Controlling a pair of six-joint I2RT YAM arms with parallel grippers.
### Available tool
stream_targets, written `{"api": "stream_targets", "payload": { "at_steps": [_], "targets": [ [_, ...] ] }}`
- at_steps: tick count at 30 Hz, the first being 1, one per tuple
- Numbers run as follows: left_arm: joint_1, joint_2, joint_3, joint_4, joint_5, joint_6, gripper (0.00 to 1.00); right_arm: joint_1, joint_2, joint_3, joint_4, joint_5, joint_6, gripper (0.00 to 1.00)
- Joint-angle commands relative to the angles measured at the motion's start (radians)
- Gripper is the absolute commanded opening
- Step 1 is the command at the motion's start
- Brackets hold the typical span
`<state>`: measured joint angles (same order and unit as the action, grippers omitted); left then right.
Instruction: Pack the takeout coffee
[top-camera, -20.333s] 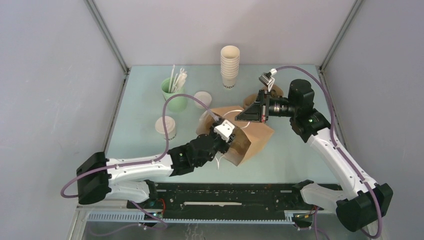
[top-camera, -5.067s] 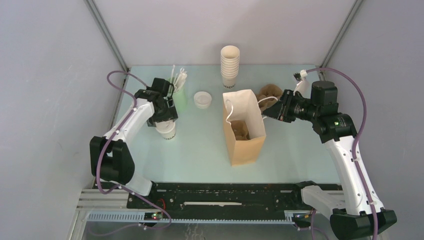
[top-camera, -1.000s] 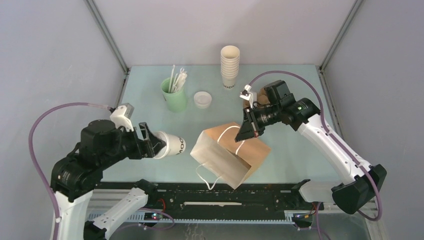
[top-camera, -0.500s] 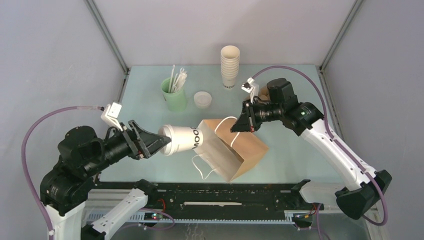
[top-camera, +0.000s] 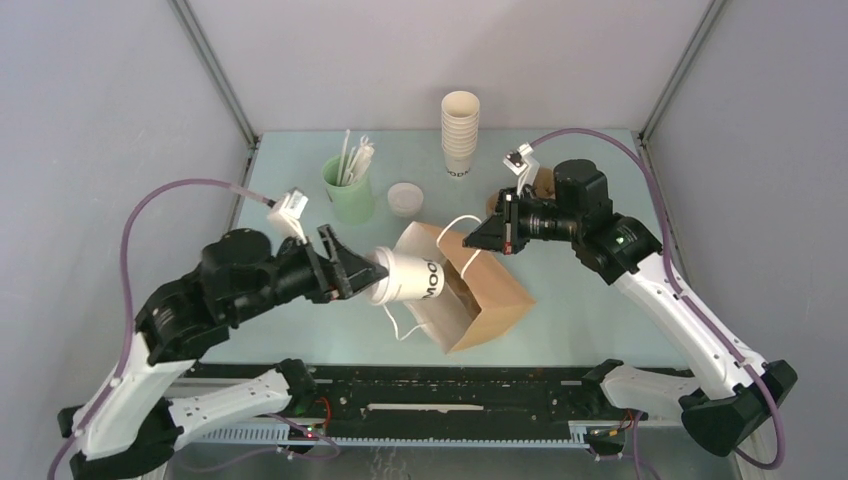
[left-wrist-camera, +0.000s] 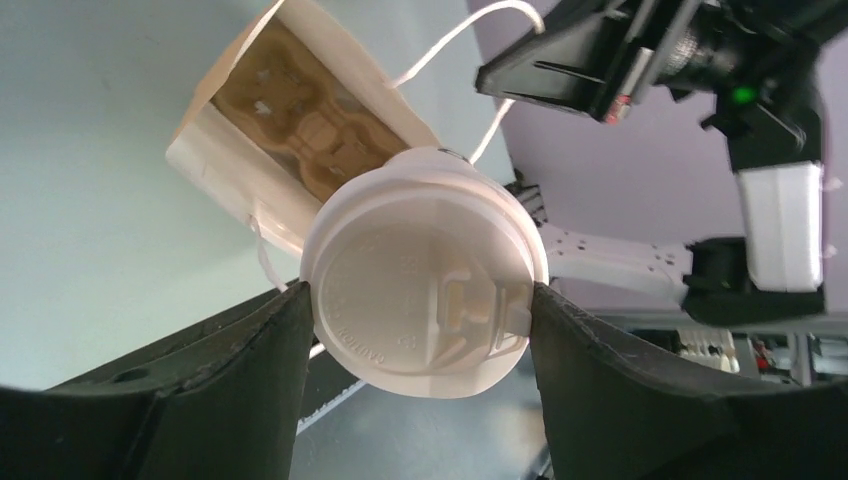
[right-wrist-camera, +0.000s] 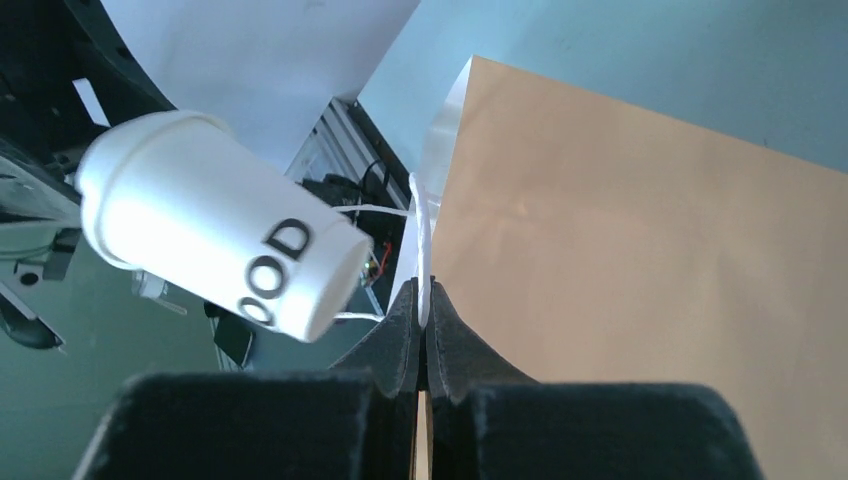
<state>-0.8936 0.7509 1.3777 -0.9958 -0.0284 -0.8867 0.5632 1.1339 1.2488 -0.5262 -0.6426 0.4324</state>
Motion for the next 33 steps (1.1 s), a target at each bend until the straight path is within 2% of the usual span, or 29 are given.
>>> {"api": "stream_targets", "payload": {
  "at_steps": [1,6,13,21,25,28,33],
  "targets": [
    [-0.068,0.081,0.024,0.009,-0.205,-0.075,0.5,-0.01,-0.054,-0.024,0.106,0.06,0.09,0.0],
    [-0.169,0.163,0.061,-0.035,-0.295,-0.095,0.49,-0.036,-0.083,-0.033,0.133,0.084,0.123,0.0],
    [-0.188,0.25,0.064,-0.034,-0.295,-0.109,0.49,-0.041,-0.113,-0.061,0.148,0.098,0.141,0.0],
    [-0.26,0.432,0.313,-0.161,-0.375,-0.095,0.49,-0.019,-0.126,-0.077,0.206,0.067,0.154,0.0],
    [-0.261,0.45,0.307,-0.153,-0.352,-0.105,0.48,-0.006,-0.112,-0.078,0.264,0.025,0.144,0.0],
    [-0.26,0.431,0.335,-0.202,-0.396,-0.117,0.49,-0.007,-0.105,-0.078,0.294,0.018,0.161,0.0],
    [-0.196,0.371,0.395,-0.3,-0.418,-0.12,0.49,-0.001,-0.106,-0.078,0.263,0.037,0.149,0.0]
  ]
}}
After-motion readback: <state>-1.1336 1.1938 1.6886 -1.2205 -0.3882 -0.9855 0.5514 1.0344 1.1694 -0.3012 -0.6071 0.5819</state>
